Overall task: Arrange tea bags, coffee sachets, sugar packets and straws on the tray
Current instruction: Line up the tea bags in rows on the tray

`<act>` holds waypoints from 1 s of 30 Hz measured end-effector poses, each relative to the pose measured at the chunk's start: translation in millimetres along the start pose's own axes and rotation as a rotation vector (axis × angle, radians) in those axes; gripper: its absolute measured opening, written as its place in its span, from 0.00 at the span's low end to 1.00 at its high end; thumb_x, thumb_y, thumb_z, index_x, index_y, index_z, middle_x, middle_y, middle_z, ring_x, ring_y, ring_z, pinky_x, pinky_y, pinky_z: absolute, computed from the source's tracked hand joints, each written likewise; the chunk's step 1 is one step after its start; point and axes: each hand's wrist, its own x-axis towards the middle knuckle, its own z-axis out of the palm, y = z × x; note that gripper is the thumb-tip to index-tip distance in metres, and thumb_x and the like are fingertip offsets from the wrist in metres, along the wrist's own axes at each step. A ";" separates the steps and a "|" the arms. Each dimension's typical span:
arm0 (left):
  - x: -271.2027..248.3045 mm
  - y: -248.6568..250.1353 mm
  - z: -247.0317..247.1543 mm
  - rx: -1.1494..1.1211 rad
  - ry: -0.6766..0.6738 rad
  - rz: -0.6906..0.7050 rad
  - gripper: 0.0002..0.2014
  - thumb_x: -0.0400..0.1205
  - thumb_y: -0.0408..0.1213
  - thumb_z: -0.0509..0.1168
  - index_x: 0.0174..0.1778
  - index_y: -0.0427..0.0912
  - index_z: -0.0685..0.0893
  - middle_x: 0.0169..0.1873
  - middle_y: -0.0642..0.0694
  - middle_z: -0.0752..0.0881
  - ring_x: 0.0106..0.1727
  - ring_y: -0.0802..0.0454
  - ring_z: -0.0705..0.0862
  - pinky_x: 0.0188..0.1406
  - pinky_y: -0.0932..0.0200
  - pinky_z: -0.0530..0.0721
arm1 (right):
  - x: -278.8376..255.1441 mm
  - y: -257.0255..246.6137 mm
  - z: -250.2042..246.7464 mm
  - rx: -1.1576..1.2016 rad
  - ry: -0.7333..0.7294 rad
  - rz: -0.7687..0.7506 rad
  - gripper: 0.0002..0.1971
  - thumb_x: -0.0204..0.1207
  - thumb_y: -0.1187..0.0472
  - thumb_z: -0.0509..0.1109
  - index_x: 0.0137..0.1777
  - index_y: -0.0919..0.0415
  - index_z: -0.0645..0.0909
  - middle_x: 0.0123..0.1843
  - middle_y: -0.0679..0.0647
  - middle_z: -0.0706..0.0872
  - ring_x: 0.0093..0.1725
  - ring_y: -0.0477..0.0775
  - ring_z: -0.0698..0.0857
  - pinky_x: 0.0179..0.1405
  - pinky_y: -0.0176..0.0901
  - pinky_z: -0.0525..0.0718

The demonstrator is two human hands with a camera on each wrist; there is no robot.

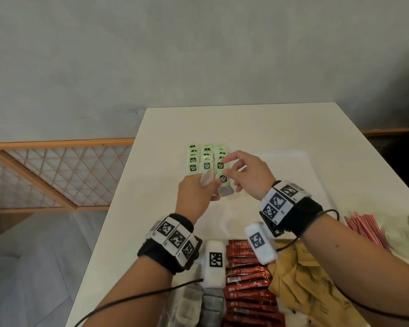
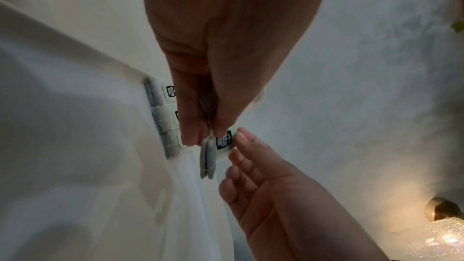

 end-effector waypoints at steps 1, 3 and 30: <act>-0.2 -2.2 -2.1 0.002 -0.023 -0.019 0.03 0.80 0.32 0.72 0.42 0.37 0.89 0.31 0.41 0.90 0.31 0.51 0.89 0.41 0.52 0.92 | 1.4 2.1 1.3 -0.049 -0.029 -0.005 0.05 0.77 0.61 0.74 0.51 0.53 0.86 0.41 0.53 0.86 0.28 0.49 0.84 0.26 0.37 0.84; -0.2 -8.7 -7.2 -0.004 -0.067 -0.069 0.03 0.80 0.30 0.71 0.47 0.36 0.88 0.31 0.42 0.88 0.29 0.50 0.88 0.40 0.50 0.92 | 5.0 9.2 6.2 -0.119 -0.108 0.024 0.03 0.78 0.61 0.73 0.48 0.56 0.87 0.40 0.49 0.86 0.29 0.47 0.84 0.26 0.33 0.82; 30.0 -34.7 -66.2 -0.072 0.052 -0.226 0.09 0.86 0.27 0.58 0.44 0.33 0.83 0.35 0.41 0.83 0.33 0.50 0.87 0.28 0.58 0.87 | 79.3 12.7 74.4 -0.275 -0.074 -0.102 0.06 0.77 0.61 0.72 0.52 0.60 0.87 0.49 0.54 0.88 0.46 0.49 0.84 0.52 0.41 0.83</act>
